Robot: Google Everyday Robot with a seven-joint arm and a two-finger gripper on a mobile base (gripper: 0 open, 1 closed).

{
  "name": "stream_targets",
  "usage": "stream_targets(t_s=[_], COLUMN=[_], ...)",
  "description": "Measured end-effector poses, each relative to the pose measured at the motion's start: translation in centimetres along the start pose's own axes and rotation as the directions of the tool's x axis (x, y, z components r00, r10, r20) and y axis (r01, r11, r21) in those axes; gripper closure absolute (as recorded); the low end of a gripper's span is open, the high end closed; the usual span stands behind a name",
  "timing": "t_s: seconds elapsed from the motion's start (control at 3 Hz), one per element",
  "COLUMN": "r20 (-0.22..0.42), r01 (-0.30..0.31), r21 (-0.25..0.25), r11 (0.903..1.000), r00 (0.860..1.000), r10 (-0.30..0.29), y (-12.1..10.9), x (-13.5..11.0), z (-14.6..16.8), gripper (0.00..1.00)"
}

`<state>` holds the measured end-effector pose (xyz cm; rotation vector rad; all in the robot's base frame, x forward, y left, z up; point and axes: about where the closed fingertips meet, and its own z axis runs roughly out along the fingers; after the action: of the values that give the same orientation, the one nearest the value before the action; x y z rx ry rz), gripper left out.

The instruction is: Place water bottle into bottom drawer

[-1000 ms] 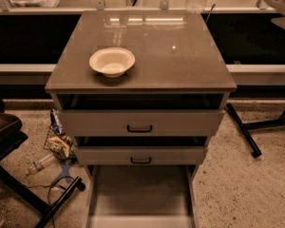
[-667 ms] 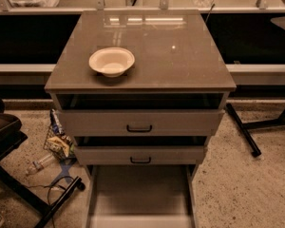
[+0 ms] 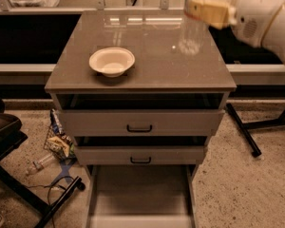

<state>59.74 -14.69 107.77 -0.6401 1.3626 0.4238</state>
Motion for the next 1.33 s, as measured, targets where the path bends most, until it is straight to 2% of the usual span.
stream_targets(t_s=[0.33,0.67,1.0,1.33], r20=[-0.106,-0.161,-0.157,-0.121], r01=[-0.068,-0.091,-0.096,-0.138], r21=[0.018,0.123,0.123,0.108], r11=[0.9975,0.9882,0.9878,0.9845], r00=[0.992,0.981,0.981,0.981], r10=[0.069,0.110,0.115,0.151], y=[3.5,2.1,2.6,6.6], x=[7.5,11.7,12.4,19.2], z=[-7.2,-15.0,-14.8,-15.2], gripper=[1.00,1.00,1.00,1.00])
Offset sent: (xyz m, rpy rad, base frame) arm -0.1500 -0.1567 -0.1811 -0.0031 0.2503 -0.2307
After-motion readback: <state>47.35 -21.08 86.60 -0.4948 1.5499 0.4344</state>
